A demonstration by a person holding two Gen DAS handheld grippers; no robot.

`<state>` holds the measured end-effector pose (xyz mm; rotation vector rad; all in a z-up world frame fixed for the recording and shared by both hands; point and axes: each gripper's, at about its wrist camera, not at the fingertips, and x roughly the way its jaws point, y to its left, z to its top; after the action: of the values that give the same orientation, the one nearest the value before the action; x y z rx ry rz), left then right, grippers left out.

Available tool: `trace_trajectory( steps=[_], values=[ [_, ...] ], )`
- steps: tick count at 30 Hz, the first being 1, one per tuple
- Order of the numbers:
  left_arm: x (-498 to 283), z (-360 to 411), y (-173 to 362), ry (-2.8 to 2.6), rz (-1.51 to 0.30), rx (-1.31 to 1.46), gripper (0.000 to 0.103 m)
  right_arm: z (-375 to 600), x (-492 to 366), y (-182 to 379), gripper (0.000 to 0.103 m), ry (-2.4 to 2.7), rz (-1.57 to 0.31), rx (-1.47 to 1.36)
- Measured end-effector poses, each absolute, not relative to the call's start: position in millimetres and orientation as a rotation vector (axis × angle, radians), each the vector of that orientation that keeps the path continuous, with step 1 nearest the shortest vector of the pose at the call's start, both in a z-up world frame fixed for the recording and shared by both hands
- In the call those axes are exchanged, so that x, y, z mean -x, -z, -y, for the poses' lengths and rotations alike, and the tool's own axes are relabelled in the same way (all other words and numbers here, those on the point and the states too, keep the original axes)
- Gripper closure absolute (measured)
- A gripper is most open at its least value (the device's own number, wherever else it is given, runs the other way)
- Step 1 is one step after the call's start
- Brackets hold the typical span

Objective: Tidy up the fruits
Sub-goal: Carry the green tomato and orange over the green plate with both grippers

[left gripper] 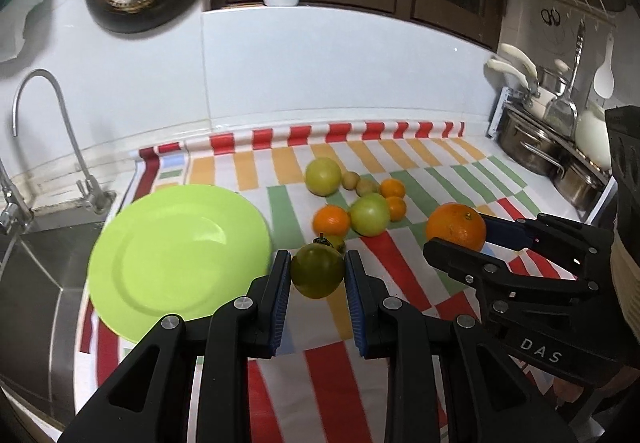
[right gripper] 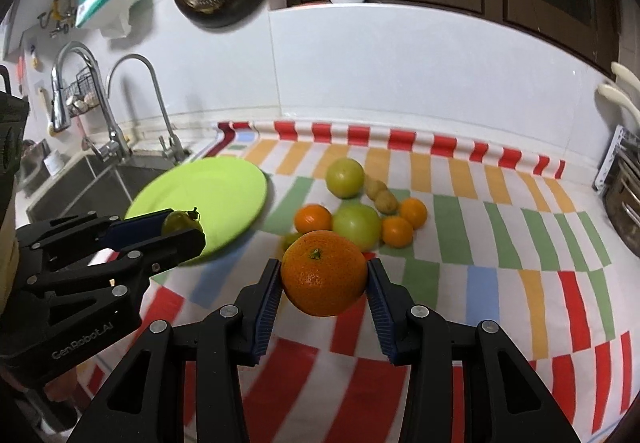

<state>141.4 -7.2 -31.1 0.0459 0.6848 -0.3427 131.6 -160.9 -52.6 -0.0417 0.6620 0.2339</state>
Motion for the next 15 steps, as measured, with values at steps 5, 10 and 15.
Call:
trace_trajectory(
  steps=[5, 10, 15],
  values=[
    [-142.0, -11.4, 22.8, 0.334, -0.661, -0.045, 0.076, 140.6, -132.8, 41.5, 0.06, -0.247, -0.627, 0.04],
    [-149.2, -34.9, 16.1, 0.323, -0.645, -0.052, 0.076, 118.5, -138.8, 35.0, 0.06, -0.259, -0.607, 0.034],
    [-160.9, -60.9, 16.5, 0.304, -0.641, -0.062, 0.076, 91.4, -150.5, 31.9, 0.06, -0.277, -0.598, 0.038]
  ],
)
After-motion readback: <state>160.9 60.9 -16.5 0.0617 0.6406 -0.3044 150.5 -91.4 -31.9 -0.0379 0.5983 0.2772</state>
